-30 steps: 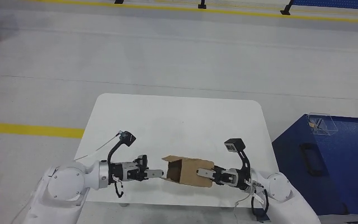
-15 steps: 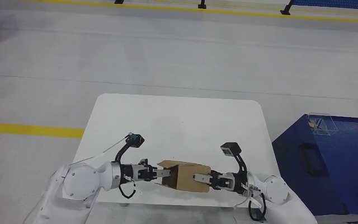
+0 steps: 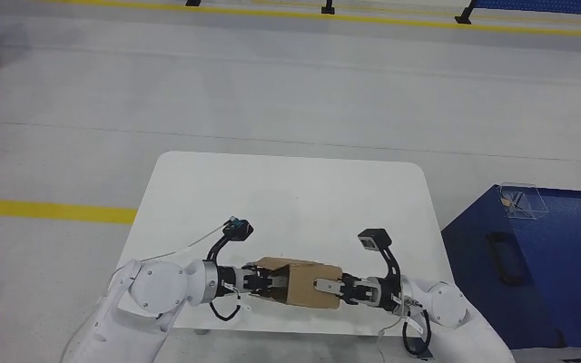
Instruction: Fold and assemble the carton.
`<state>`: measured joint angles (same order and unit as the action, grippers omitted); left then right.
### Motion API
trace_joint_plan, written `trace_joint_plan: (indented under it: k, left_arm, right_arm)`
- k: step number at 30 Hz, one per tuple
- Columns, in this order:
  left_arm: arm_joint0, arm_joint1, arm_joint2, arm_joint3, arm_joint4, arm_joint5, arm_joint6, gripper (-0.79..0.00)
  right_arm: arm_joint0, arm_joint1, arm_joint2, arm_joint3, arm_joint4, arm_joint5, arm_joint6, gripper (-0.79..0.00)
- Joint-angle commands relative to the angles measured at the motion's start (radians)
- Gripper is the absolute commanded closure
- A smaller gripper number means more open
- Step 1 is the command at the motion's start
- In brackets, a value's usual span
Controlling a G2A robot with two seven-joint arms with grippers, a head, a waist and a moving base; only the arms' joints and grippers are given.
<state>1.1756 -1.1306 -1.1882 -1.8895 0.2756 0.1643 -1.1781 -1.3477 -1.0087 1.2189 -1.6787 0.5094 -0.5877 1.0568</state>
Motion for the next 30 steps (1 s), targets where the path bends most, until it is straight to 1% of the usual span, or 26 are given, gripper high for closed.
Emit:
trace_joint_plan:
  k: [1,4,5,6,7,11,14,16,18,20,21,29,30]
  left_arm:
    - [-0.005,0.001,0.009,0.001,0.003,0.008,-0.006,0.000]
    - [-0.005,0.001,0.009,0.001,0.003,0.008,-0.006,0.000]
    - [-0.005,0.001,0.009,0.001,0.003,0.008,-0.006,0.000]
    - [-0.005,0.001,0.009,0.001,0.003,0.008,-0.006,0.000]
    - [-0.005,0.001,0.009,0.001,0.003,0.008,-0.006,0.000]
    - [0.014,0.002,0.017,0.003,-0.010,0.026,-0.011,0.000]
    - [0.016,0.001,0.014,0.005,-0.082,0.040,-0.012,0.000]
    - [0.013,0.000,-0.004,0.019,-0.122,0.049,0.037,0.000]
    - [0.015,-0.003,-0.016,0.036,-0.183,0.065,0.064,0.000]
    - [0.018,-0.004,-0.028,0.040,-0.226,0.069,0.101,0.000]
    - [0.020,-0.004,-0.032,0.032,-0.228,0.060,0.116,0.000]
    - [0.020,-0.004,-0.032,0.032,-0.228,0.060,0.116,0.000]
    - [0.030,-0.006,-0.029,0.043,-0.261,0.073,0.127,0.000]
  right_arm:
    - [0.003,0.000,-0.001,0.002,-0.009,0.005,0.000,0.000]
    - [0.009,-0.001,-0.007,0.006,-0.024,0.015,-0.002,0.000]
    - [0.010,-0.001,-0.009,0.007,-0.026,0.017,-0.003,-0.117]
    - [0.011,-0.002,-0.011,0.009,-0.030,0.020,-0.003,-0.351]
    - [0.012,-0.002,-0.011,0.009,-0.033,0.023,-0.004,-0.785]
    - [0.011,-0.001,-0.001,0.018,-0.030,0.021,-0.015,-0.785]
    - [0.013,0.001,0.021,0.037,-0.024,0.020,-0.024,-0.785]
    - [0.009,0.004,0.044,0.044,-0.020,0.011,-0.030,-0.785]
    - [-0.002,0.008,0.074,0.043,-0.003,0.003,-0.041,-0.785]
    - [-0.017,0.011,0.104,0.035,0.038,0.019,-0.052,-0.785]
    - [-0.021,0.013,0.116,0.028,0.042,0.016,-0.052,-0.785]
    - [-0.021,0.013,0.116,0.028,0.042,0.016,-0.052,-0.785]
    - [-0.025,0.012,0.118,0.018,0.063,0.032,-0.071,-0.785]
